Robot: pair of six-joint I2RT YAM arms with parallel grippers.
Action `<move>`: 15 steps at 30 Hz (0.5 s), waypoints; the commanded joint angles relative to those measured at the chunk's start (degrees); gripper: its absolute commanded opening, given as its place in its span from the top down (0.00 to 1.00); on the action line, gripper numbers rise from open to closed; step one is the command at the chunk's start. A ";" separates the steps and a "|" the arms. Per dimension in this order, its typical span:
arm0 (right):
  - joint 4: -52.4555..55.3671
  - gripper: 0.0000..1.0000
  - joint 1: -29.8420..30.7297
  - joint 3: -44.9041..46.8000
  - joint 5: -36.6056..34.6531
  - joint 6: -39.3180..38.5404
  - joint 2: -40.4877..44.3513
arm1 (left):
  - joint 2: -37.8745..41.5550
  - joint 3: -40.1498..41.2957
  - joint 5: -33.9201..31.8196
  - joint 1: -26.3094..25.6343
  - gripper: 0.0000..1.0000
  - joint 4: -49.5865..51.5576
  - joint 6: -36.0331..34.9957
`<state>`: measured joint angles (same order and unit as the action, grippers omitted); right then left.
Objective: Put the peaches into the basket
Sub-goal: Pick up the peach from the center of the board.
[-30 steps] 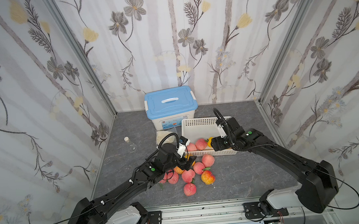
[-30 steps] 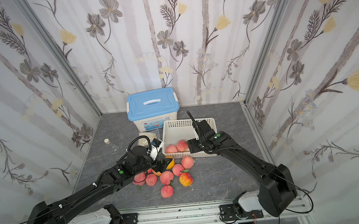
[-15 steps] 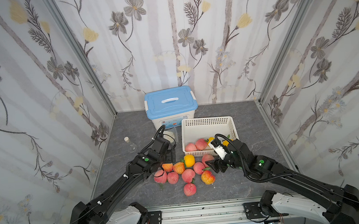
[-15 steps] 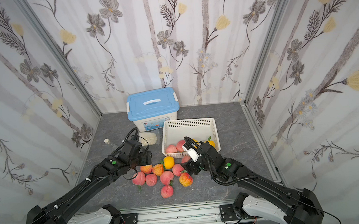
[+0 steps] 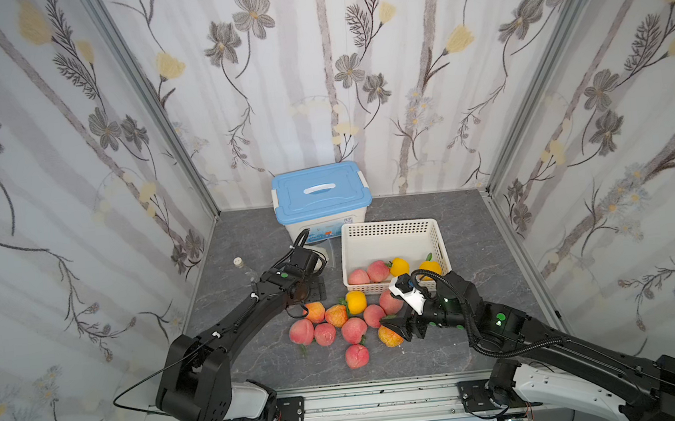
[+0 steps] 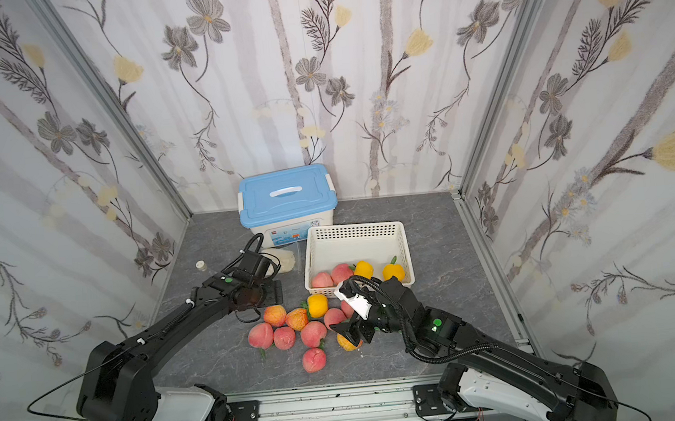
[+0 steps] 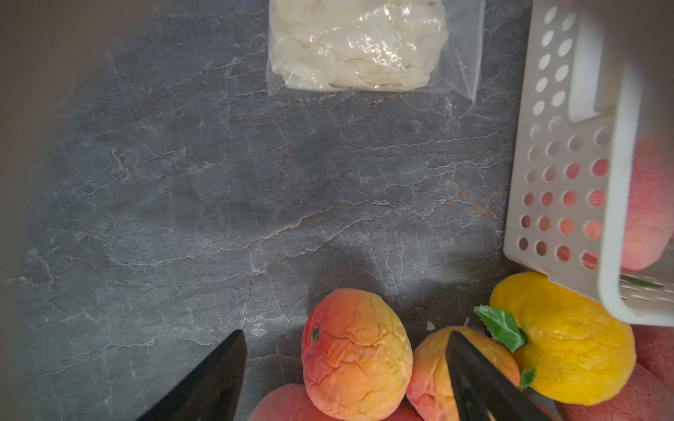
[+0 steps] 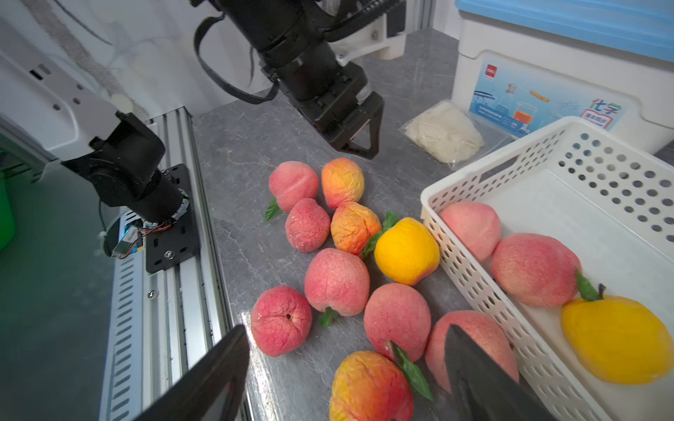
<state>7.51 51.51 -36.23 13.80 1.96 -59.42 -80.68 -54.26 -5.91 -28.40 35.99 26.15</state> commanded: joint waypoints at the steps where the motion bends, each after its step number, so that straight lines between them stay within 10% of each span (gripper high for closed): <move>1: -2.17 0.16 1.03 -0.33 1.17 -2.91 -0.63 | -1.83 -0.58 -0.05 0.14 0.13 1.81 1.14; 15: -0.92 0.16 3.15 -1.21 -0.08 -4.58 -3.05 | -8.54 -0.03 0.90 0.07 0.17 -0.54 2.46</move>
<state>7.97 54.43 -37.01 13.76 -0.99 -62.11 -88.44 -54.24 -5.08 -28.38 36.36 27.44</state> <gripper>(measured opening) 0.835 0.836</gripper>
